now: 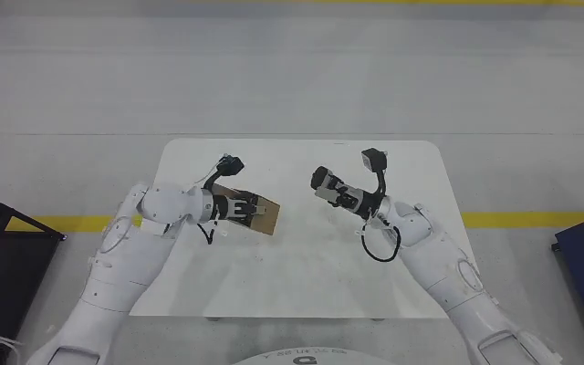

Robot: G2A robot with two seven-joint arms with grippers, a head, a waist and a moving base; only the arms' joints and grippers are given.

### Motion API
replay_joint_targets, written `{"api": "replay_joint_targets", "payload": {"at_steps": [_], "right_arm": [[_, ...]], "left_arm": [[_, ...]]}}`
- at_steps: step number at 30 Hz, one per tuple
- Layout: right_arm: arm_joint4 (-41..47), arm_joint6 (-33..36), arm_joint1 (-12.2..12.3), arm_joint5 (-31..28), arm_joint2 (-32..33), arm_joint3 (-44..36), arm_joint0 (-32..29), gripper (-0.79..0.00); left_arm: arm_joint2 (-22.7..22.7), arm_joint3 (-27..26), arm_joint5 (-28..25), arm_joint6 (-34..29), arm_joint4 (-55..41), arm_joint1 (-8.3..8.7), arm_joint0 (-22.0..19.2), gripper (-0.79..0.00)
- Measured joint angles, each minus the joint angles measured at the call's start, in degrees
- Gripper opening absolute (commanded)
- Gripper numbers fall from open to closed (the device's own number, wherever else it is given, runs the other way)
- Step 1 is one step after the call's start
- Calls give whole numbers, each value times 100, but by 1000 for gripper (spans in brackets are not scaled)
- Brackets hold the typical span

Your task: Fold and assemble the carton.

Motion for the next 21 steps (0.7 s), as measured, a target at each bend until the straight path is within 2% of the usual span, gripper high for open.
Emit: {"api": "replay_joint_targets", "payload": {"at_steps": [1,5,6,8,9,15,21], "right_arm": [[70,-21,19,-119,75,8,-76,0],[220,-129,70,-378,297,14,-312,0],[224,-141,78,-389,329,-2,-345,0],[252,-139,91,-385,372,-35,-387,0],[265,-138,95,-366,385,-41,-393,0],[171,-174,93,-202,384,-123,-394,0],[-82,-315,72,-88,351,-227,-426,0]], "left_arm": [[170,-121,395,-164,436,-4,-90,-785],[838,-146,1283,-600,1390,-95,-483,-785],[1009,-106,1459,-680,1565,-126,-582,-554],[1408,-14,1744,-831,1947,-204,-815,-256],[1560,16,1807,-873,2051,-240,-904,0],[2156,221,1959,-926,2111,-453,-1331,0],[2160,119,1946,-847,1828,-527,-1427,0]]}}
